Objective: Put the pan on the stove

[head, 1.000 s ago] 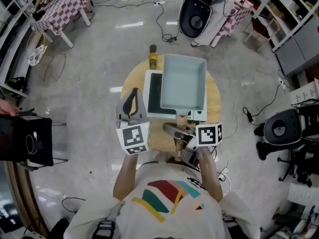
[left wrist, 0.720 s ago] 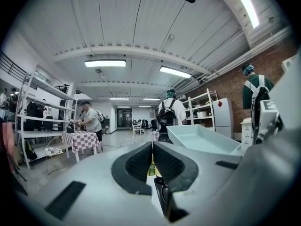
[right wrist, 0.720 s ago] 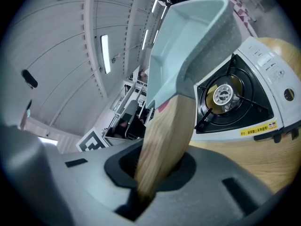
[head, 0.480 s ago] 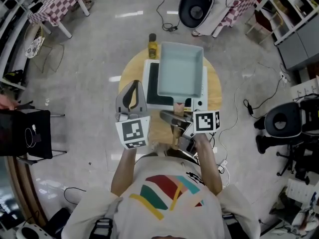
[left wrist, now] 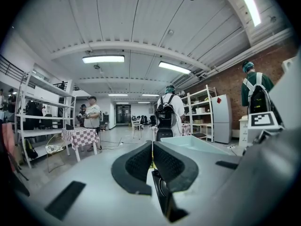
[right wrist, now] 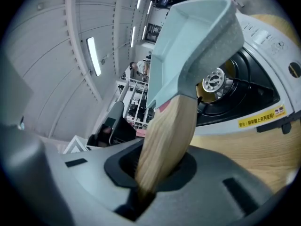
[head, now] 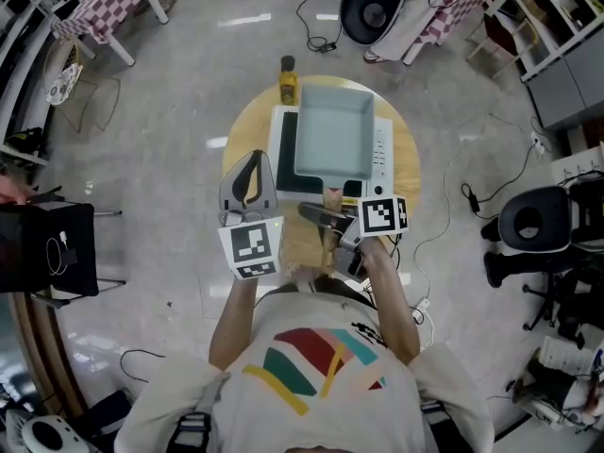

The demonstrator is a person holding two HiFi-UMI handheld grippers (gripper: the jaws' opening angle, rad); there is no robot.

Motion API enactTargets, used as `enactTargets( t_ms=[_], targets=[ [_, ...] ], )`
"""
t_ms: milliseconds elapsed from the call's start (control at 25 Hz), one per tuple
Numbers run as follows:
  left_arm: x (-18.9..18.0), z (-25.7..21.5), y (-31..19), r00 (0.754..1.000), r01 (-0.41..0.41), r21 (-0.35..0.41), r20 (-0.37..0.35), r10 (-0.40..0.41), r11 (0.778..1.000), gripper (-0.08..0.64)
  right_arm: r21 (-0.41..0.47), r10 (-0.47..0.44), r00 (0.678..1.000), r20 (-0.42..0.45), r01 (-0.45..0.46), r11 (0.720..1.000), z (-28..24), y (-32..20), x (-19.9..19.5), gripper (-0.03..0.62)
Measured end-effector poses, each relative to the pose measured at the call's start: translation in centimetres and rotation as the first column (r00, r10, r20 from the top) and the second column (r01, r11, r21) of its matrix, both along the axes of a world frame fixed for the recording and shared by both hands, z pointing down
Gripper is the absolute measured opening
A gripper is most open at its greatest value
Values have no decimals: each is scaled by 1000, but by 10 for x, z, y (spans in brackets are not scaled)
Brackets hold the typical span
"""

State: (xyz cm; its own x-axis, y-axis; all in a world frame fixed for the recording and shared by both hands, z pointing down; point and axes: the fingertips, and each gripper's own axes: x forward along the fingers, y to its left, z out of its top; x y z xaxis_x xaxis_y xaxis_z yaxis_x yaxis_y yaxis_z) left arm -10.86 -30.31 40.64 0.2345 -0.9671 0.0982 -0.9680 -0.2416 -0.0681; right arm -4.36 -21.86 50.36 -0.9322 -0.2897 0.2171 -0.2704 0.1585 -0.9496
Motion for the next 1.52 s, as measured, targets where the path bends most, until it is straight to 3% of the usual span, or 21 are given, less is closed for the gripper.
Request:
enactTargets(
  t_ms=[400, 1520],
  targets=[
    [-1, 17, 4, 1000, 5, -48, 8, -4, 999, 6, -78, -1, 1000, 4, 1, 997, 25, 7, -2, 23],
    [-16, 16, 12, 999, 46, -45, 11, -46, 998, 6, -148, -19, 999, -32, 14, 989, 64, 2, -4, 25]
  ],
)
